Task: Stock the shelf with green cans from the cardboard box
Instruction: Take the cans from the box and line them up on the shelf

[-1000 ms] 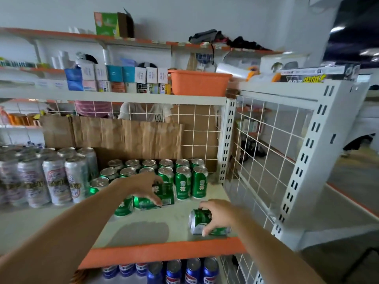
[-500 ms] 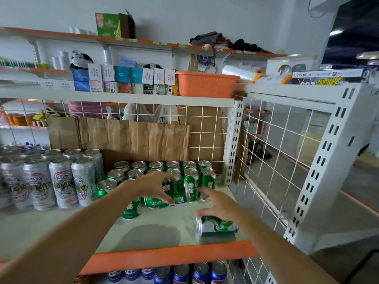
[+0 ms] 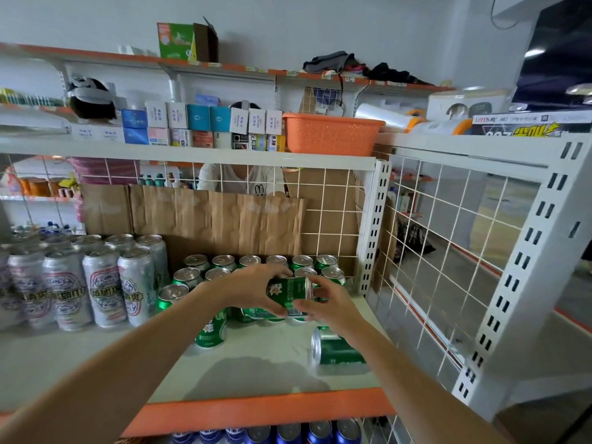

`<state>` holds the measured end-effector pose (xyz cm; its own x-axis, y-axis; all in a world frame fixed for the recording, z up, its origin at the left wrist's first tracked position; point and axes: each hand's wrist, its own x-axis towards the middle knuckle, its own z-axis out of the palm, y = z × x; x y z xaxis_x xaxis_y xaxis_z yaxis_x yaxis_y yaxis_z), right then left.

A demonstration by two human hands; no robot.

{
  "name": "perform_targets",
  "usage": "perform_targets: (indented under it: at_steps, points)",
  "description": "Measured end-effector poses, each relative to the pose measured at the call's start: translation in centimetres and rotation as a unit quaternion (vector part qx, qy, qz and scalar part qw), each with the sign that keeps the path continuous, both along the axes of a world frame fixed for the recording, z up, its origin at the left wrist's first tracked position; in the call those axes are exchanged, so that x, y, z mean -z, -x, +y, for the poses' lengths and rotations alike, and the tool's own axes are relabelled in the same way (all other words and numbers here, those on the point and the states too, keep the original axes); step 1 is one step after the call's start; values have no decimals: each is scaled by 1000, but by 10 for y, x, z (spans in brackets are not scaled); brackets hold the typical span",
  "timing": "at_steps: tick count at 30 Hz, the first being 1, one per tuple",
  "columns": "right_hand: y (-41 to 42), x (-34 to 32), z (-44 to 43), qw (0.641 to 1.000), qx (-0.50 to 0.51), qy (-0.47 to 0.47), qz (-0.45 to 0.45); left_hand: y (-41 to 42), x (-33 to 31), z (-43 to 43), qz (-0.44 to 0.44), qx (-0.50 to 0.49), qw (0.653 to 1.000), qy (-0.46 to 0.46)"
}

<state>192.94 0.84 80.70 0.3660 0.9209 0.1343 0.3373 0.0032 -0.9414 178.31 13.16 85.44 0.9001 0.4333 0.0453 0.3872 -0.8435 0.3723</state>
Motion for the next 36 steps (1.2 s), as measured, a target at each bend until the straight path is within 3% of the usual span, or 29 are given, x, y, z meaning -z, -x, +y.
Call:
perform_targets:
  at_steps: [4, 7, 11, 15, 18, 20, 25, 30, 36]
  points:
    - [-1, 4, -4, 998, 33, -37, 23, 10, 16, -1, -96, -22, 995, -4]
    - [-2, 6, -7, 996, 46, -66, 46, 14, 26, -3, -225, -59, 970, 68]
    - [5, 11, -9, 986, 54, -106, 120, 17, 34, -5, -345, -121, 900, 237]
    - [18, 15, -6, 957, 58, -150, 242, 16, 34, -12, -449, -157, 799, 368]
    - [27, 19, -5, 945, 51, -165, 278, 12, 34, -19, -470, -148, 734, 467]
    - [32, 20, -5, 944, 47, -169, 280, 12, 32, -21, -471, -134, 716, 497]
    - [32, 20, -7, 954, 18, -164, 249, 14, 30, -21, -486, -124, 722, 477]
    - [23, 17, -12, 976, -62, -104, 181, 17, 27, -20, -474, -121, 764, 421]
    - [10, 10, -9, 972, -113, -25, 206, 21, 18, -15, -409, -77, 826, 381]
